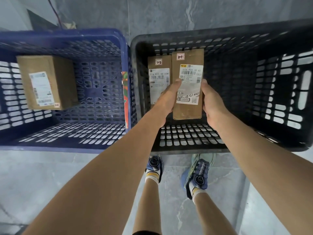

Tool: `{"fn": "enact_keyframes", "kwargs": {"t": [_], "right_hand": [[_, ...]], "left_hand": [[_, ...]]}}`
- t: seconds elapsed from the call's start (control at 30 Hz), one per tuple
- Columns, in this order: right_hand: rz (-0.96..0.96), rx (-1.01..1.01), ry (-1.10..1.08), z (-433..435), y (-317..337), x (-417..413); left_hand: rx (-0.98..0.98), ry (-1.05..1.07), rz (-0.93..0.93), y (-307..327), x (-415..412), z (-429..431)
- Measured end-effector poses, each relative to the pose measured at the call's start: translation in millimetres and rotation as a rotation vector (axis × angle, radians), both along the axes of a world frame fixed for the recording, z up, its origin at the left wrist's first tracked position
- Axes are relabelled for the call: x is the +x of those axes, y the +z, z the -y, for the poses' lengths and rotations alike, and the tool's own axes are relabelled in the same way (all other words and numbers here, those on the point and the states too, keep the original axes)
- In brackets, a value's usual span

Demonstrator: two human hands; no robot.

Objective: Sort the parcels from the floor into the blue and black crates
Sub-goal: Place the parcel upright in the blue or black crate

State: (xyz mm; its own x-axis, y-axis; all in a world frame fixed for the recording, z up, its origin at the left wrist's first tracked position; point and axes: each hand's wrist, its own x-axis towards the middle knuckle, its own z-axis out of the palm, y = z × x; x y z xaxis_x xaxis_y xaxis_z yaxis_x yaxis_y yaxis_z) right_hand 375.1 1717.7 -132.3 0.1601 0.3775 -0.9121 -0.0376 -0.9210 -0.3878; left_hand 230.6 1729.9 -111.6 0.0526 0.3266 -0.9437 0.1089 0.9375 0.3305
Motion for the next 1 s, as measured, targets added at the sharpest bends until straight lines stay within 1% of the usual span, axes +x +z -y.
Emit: {"fn": "enact_keyframes", "kwargs": {"t": [0.27, 0.37, 0.5, 0.67, 0.77, 0.87, 1.0], "right_hand": [[-0.025, 0.016, 0.026, 7.5, -19.6, 0.7], [-0.018, 0.03, 0.063, 12.1, -22.7, 1.8], [-0.034, 0.03, 0.05, 12.6, -20.2, 4.3], [-0.051, 0.064, 0.031, 8.6, -3.1, 9.4], [-0.074, 0.087, -0.005, 6.7, 24.6, 9.7], [-0.079, 0.123, -0.031, 3.3, 73.9, 9.2], [-0.116, 0.226, -0.064, -8.5, 159.3, 15.5]], "left_hand": [[-0.03, -0.011, -0.063, -47.7, 11.0, 11.9], [-0.014, -0.034, -0.067, -51.8, 13.8, 15.4], [0.009, 0.002, -0.101, -44.5, 9.0, 15.6], [0.077, 0.043, -0.109, 16.5, 4.7, 6.8], [0.054, 0.118, -0.093, 47.8, 2.0, 11.2], [0.082, 0.11, -0.066, 96.1, 6.6, 9.0], [0.196, 0.088, -0.02, 179.9, 15.9, -3.3]]}}
